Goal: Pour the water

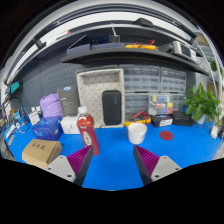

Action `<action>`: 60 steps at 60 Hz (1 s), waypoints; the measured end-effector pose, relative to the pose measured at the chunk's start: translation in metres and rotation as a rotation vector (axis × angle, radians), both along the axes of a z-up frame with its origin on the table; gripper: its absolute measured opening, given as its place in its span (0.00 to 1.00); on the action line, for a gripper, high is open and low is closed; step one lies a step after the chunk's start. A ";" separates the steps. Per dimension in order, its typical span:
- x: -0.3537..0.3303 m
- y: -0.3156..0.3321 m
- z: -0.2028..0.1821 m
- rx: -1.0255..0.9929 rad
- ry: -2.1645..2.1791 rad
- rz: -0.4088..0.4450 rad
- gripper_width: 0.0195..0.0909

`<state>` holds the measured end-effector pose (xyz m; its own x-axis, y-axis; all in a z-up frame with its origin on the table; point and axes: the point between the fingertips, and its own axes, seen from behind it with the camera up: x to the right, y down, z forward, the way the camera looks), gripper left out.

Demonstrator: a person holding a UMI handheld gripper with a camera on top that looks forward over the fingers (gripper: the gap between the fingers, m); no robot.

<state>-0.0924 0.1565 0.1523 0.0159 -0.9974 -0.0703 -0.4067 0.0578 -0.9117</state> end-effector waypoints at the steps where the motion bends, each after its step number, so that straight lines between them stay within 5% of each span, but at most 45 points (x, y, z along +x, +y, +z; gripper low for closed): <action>1: 0.003 0.006 -0.002 0.000 0.001 0.008 0.89; 35: 0.143 0.111 -0.052 -0.008 -0.067 0.041 0.86; 43: 0.167 0.113 -0.067 -0.016 -0.104 0.041 0.69; 47: 0.174 0.106 -0.068 -0.030 -0.142 0.001 0.34; 60: 0.177 0.105 -0.066 -0.015 -0.193 0.003 0.10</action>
<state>0.0849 0.2613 0.0864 0.0308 -0.9982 -0.0506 -0.2246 0.0425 -0.9735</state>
